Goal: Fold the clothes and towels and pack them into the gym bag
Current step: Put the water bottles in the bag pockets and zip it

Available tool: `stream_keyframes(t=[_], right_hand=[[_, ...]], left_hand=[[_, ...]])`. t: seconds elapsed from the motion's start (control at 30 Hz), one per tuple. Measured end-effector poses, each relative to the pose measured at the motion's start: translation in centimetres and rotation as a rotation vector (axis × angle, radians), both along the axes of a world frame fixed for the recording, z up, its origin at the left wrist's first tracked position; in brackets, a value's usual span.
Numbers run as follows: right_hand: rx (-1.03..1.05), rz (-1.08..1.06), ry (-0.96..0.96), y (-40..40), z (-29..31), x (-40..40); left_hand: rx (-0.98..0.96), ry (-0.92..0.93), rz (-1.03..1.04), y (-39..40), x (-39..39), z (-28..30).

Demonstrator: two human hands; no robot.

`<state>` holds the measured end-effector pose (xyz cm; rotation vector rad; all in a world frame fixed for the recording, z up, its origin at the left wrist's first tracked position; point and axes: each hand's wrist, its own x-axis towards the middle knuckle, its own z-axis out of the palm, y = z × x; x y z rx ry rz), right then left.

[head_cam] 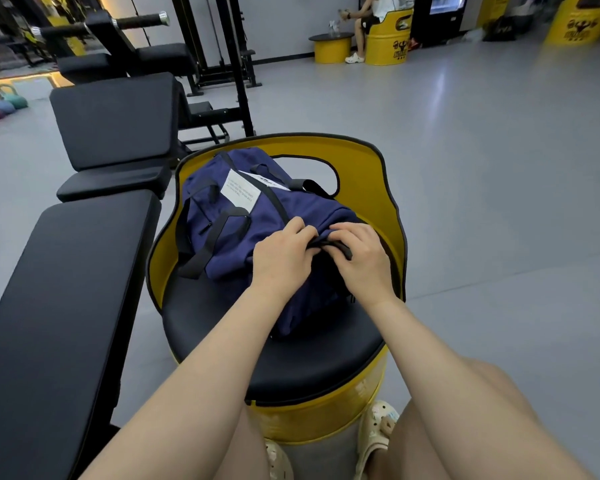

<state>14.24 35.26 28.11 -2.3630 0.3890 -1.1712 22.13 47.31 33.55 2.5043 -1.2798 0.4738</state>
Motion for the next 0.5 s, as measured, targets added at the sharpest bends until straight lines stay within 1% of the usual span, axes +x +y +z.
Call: stream_keyframes(t=[0.1, 0.2, 0.3, 0.4, 0.5], right_hand=[[0.110, 0.063, 0.018, -0.6, -0.3, -0.6], [0.195, 0.063, 0.041, -1.4, -1.1, -1.3], [0.283, 0.035, 0.094, -2.3, -2.0, -2.0], [0.481, -0.012, 0.229, -3.0, -2.9, -2.5], [0.566, -0.056, 0.453, -3.7, -4.5, -2.9]], left_hand=[[-0.064, 0.054, -0.018, 0.0, 0.6, -0.4], [-0.115, 0.090, -0.050, -0.2, 0.8, -0.6], [-0.112, 0.138, -0.047, -0.5, 0.9, -0.7], [-0.105, 0.154, -0.039, -0.5, 0.9, -0.7], [-0.108, 0.166, -0.049, -0.6, 0.8, -0.7]])
